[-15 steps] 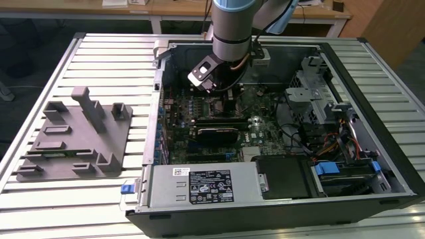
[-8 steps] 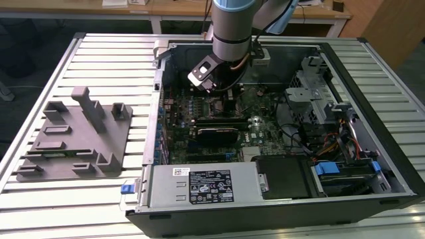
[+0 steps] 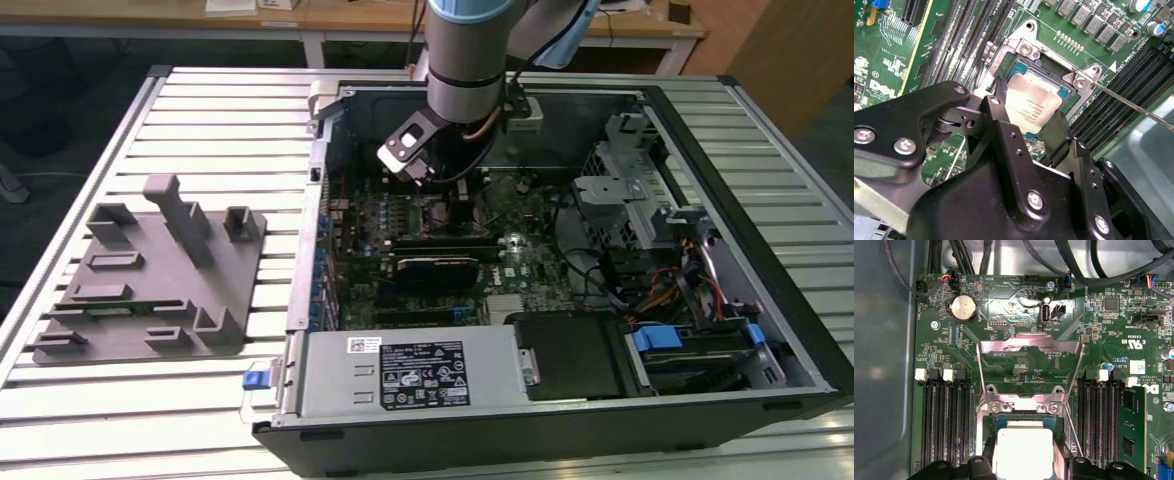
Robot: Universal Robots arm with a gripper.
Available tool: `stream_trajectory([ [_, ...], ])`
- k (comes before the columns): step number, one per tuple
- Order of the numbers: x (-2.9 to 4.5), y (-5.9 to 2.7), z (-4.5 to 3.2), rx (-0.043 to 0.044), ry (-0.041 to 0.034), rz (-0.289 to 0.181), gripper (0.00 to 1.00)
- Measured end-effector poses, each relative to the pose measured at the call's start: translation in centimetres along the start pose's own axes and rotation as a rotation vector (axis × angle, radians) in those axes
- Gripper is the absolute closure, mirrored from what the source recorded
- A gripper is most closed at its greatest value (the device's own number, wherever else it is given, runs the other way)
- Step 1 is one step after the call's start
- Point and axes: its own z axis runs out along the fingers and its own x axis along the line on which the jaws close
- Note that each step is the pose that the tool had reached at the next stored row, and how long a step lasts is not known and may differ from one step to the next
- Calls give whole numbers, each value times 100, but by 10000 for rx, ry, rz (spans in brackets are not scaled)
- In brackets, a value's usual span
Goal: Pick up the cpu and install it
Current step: 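Place the cpu into insertion slot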
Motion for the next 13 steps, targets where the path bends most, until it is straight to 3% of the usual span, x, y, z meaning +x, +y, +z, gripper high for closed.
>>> stream_trajectory([
  [9,1,2,6,-8,9,-1,47],
  [13,0,1,4,-2,3,-1,40],
])
